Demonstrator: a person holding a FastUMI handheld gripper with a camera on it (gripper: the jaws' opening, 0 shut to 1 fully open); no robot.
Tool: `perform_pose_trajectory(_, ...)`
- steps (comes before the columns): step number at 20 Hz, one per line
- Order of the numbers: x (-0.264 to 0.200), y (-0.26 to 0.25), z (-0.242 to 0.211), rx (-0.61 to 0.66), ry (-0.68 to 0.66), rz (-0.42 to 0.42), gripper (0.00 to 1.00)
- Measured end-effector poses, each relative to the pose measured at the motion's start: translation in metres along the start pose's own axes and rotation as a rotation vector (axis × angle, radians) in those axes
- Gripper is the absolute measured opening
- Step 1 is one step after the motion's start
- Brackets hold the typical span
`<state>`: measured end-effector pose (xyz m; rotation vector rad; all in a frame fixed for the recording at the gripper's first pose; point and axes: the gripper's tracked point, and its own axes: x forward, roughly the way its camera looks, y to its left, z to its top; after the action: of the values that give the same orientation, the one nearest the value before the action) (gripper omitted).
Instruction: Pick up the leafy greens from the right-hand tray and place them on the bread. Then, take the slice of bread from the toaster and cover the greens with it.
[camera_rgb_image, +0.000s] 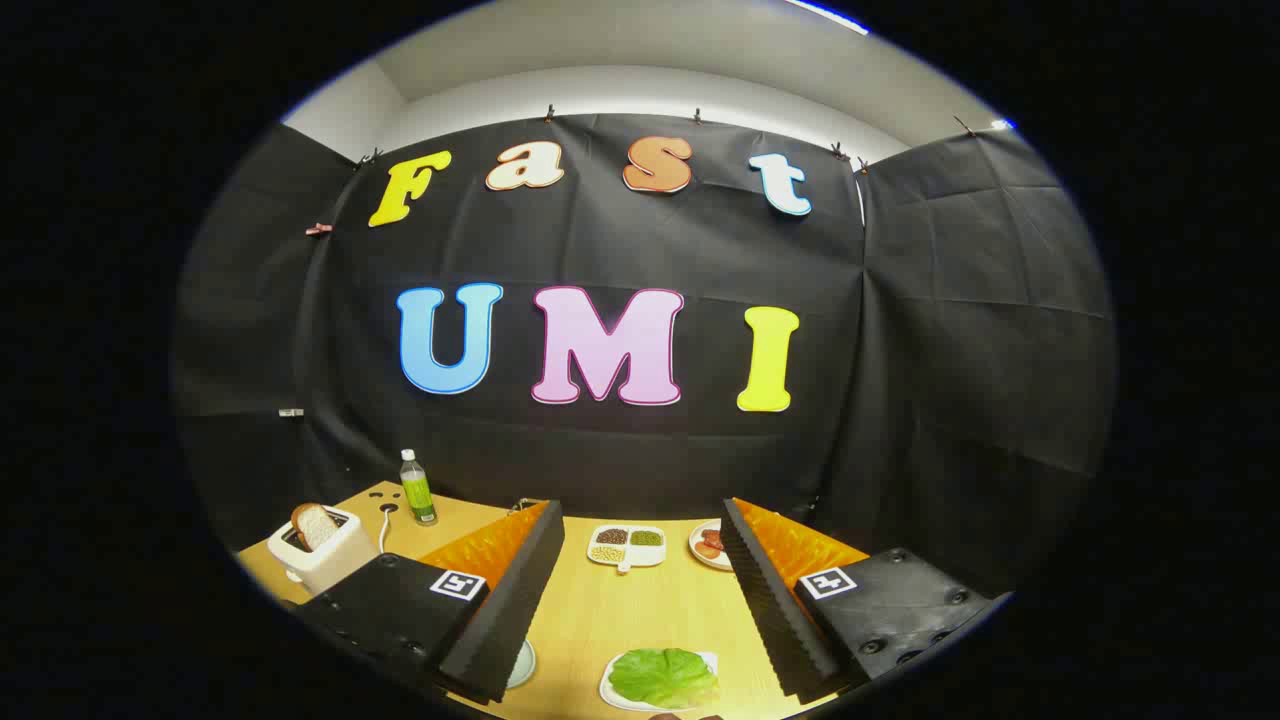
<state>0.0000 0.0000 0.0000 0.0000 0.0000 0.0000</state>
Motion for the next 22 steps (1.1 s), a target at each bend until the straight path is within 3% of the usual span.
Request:
perform_pose_trajectory(17, -0.004, -0.001, -0.024, -0.008, 0.064, 0.028, 0.98)
perform_pose_trajectory(22, 0.0, -0.003, -0.055, -0.006, 0.139, 0.042, 0.98)
